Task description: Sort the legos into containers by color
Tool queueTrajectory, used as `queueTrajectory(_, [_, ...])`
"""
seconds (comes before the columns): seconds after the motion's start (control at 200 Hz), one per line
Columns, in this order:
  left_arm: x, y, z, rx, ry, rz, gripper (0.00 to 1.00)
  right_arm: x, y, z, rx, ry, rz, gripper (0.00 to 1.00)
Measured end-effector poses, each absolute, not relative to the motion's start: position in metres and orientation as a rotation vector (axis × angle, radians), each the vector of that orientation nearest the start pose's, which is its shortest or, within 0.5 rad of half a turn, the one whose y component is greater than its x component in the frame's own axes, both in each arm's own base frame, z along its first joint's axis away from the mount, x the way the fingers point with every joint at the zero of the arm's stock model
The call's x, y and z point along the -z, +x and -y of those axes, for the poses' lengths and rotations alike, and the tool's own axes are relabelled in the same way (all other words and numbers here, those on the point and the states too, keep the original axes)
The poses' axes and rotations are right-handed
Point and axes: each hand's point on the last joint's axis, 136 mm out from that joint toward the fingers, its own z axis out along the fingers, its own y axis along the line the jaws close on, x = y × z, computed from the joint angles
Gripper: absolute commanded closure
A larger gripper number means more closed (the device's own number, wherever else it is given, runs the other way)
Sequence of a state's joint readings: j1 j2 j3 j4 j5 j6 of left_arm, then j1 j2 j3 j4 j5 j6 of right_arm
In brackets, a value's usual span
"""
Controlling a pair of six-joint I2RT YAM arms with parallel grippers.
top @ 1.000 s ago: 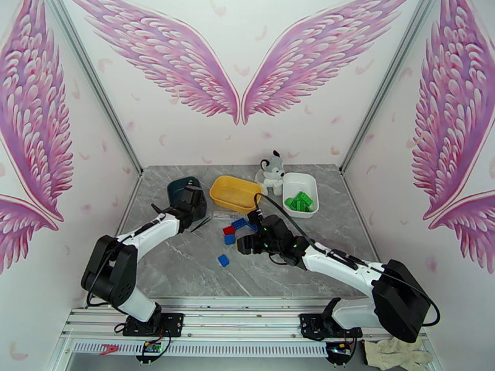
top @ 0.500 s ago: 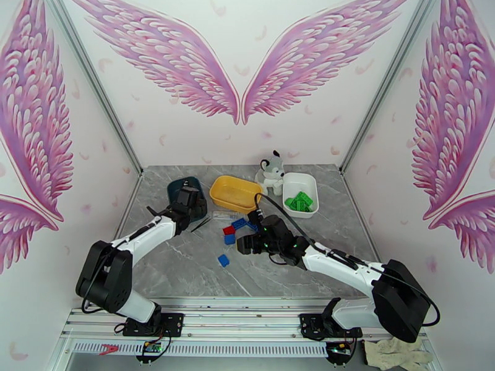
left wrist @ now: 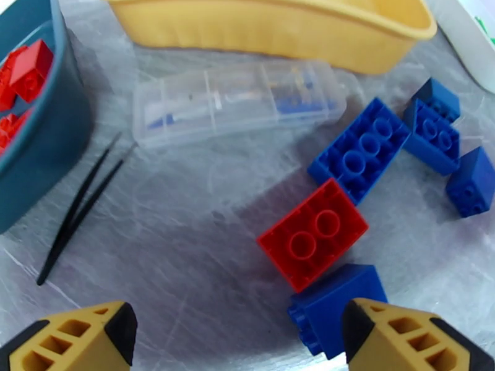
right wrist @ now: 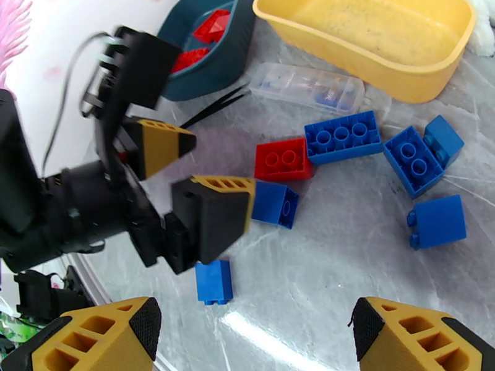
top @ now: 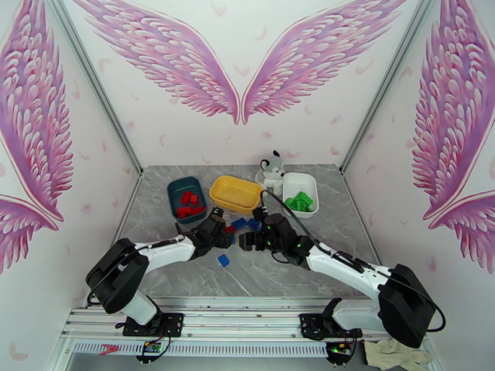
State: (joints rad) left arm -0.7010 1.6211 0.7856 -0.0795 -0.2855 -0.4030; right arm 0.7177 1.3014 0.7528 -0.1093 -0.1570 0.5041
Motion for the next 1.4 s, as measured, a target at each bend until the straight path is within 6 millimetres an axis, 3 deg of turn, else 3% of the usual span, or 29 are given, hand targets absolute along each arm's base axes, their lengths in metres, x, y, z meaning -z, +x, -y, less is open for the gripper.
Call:
queueTrajectory(0.36, [-0.049, 0.331, 0.213, 0.124, 0.265, -2.41, 0.08, -0.142, 0.272, -0.271, -0.812, -0.336, -2.331, 0.12])
queueTrajectory(0.63, [-0.065, 0.338, 0.233, 0.201, 0.339, -2.383, 0.04, -0.142, 0.272, -0.271, -0.812, -0.336, -2.331, 0.12])
queueTrajectory(0.825, [-0.08, 0.36, 0.256, 0.209, 0.406, -2.365, 0.04, -0.142, 0.272, -0.271, -0.812, -0.336, -2.331, 0.12])
queueTrajectory(1.015, [-0.055, 0.367, 0.257, 0.136, 0.448, -2.422, 0.04, -0.14, 0.27, -0.268, -0.809, -0.327, -2.335, 0.12])
queueTrajectory(1.19, [-0.031, 0.365, 0.251, 0.075, 0.478, -2.48, 0.1, -0.146, 0.27, -0.253, -0.784, -0.27, -2.31, 0.1])
queueTrajectory(1.405, [-0.027, 0.363, 0.252, 0.08, 0.49, -2.491, 0.19, -0.162, 0.273, -0.243, -0.77, -0.236, -2.255, 0.09])
